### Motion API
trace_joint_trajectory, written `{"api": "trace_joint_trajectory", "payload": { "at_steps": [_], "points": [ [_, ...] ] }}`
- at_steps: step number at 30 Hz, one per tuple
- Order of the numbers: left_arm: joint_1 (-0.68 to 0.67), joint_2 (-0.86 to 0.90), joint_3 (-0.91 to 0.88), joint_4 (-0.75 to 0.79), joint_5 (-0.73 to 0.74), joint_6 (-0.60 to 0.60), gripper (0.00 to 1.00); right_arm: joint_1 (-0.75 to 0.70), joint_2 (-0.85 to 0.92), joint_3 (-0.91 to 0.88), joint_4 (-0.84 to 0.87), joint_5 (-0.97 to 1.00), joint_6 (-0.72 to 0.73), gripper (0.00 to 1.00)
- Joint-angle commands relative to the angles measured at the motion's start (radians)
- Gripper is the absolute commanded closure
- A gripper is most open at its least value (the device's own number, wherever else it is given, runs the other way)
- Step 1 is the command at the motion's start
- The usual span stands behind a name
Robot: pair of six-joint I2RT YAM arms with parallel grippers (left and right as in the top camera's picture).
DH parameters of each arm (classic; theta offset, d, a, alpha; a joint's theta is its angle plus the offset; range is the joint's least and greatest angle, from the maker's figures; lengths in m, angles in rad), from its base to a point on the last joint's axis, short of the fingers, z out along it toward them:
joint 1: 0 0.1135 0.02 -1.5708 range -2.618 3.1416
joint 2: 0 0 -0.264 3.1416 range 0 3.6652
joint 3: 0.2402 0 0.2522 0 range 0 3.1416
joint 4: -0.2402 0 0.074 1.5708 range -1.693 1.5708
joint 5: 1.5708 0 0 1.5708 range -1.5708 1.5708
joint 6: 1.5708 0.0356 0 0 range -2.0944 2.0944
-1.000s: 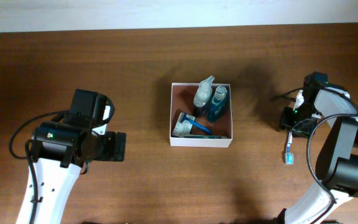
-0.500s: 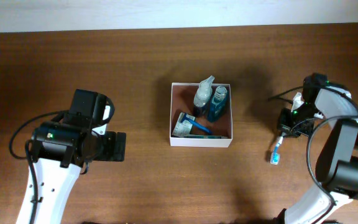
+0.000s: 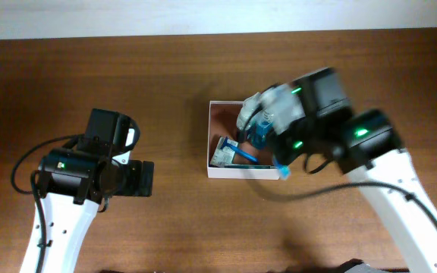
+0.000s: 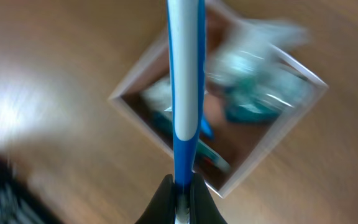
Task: Pack container
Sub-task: 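Lower the toothbrush into the box and release it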
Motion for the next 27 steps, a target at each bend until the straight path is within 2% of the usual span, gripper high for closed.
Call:
{"api": "trace_joint_trajectory", "payload": {
  "at_steps": [1, 8, 15, 20, 21, 22, 24, 27],
  "points": [
    [0.001, 0.0, -0.001, 0.0, -0.007, -0.01, 0.01, 0.126, 0.042, 0.001, 0.0, 0.051, -0.419, 0.96],
    [0.001, 0.0, -0.001, 0.0, -0.007, -0.01, 0.01, 0.145, 0.197, 0.001, 0.038, 0.115, -0.656, 0.96],
    [0.001, 0.0, -0.001, 0.0, -0.007, -0.01, 0.01, 0.114, 0.393, 0.001, 0.135, 0.161, -0.661, 0.96],
    [0.001, 0.0, -0.001, 0.0, -0.007, -0.01, 0.0, 0.114, 0.425, 0.002, 0.12, 0.249, -0.66, 0.95],
    [0.001, 0.0, -0.001, 0.0, -0.007, -0.01, 0.01, 0.116, 0.424, 0.002, 0.112, 0.245, -0.661, 0.42],
    [0.001, 0.0, -0.001, 0.0, -0.007, -0.01, 0.01, 0.117, 0.424, 0.002, 0.106, 0.245, -0.66, 0.01],
    [0.001, 0.0, -0.001, 0.0, -0.007, -0.01, 0.01, 0.126, 0.422, 0.006, 0.093, 0.246, -0.612, 0.01],
    [0.001, 0.0, -0.001, 0.0, -0.007, -0.01, 0.01, 0.141, 0.399, 0.045, 0.093, 0.234, -0.433, 0.01]
  ]
}}
